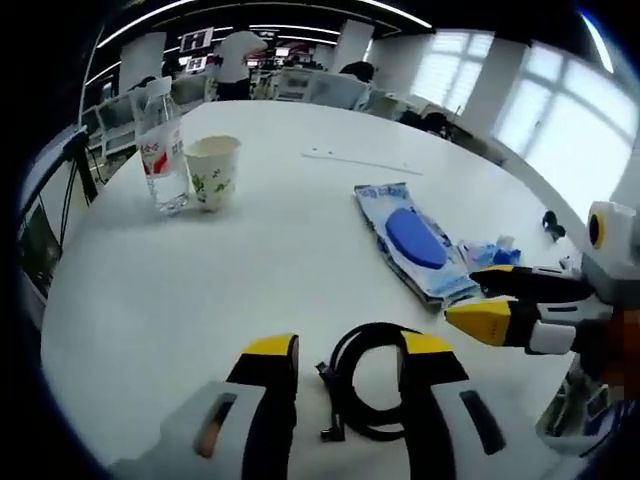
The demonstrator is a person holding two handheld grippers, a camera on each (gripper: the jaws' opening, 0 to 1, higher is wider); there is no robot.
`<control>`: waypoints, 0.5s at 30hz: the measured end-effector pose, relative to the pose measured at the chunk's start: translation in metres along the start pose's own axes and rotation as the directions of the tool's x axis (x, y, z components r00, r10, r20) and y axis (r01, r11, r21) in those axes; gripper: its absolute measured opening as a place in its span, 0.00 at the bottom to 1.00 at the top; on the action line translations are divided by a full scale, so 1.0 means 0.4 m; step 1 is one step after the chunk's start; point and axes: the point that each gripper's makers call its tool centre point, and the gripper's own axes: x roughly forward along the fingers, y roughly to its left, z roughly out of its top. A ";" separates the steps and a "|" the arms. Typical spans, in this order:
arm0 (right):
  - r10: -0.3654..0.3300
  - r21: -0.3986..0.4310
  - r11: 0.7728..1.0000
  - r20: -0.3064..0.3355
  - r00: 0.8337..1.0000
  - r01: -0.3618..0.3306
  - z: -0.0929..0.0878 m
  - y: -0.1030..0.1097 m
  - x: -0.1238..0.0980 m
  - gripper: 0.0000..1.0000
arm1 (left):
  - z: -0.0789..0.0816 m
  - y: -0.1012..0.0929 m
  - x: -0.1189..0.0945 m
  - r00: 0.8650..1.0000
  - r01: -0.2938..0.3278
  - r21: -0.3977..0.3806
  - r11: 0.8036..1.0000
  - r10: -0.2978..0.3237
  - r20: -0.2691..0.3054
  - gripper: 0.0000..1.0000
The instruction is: Arrange the tabletop items into an orderly group along one side of the table until the central work area is clear of visible clutter.
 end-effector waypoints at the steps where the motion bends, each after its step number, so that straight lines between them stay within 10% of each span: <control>1: -0.009 0.005 1.000 0.006 1.000 0.009 0.004 -0.012 -0.005 0.51 | 0.000 -0.007 0.001 1.000 0.007 0.003 1.000 -0.007 -0.001 0.41; 15: -0.107 0.039 0.994 0.037 0.994 0.105 0.029 -0.155 -0.051 0.64 | 0.005 -0.102 0.022 0.996 0.087 0.110 0.990 -0.087 -0.004 0.51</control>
